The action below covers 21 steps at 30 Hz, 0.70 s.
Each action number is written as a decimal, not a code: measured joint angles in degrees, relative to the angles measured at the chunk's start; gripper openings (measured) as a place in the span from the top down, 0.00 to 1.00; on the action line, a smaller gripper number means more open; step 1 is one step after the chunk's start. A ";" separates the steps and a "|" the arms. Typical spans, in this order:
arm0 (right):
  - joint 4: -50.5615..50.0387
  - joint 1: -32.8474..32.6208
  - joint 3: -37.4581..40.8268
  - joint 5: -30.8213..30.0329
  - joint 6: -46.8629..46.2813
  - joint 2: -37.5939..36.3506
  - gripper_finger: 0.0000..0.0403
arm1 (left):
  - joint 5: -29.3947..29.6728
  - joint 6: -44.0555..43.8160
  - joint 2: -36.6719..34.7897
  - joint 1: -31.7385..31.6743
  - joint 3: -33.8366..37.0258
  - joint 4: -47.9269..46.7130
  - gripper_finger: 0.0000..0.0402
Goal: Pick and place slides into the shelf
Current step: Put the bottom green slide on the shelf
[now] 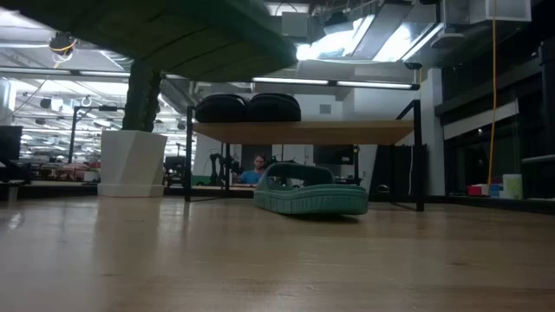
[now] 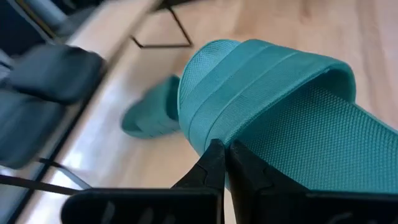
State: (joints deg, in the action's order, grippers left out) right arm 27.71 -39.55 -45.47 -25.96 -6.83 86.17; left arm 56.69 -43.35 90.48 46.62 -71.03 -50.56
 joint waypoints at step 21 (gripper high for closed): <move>-20.35 0.56 -16.65 -22.59 13.40 0.00 0.71 | 14.63 0.46 0.00 -14.02 -0.36 4.45 1.00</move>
State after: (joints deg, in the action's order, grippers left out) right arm 7.36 -38.99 -62.12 -48.55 6.57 86.17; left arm 71.31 -42.89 90.48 32.60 -71.40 -46.11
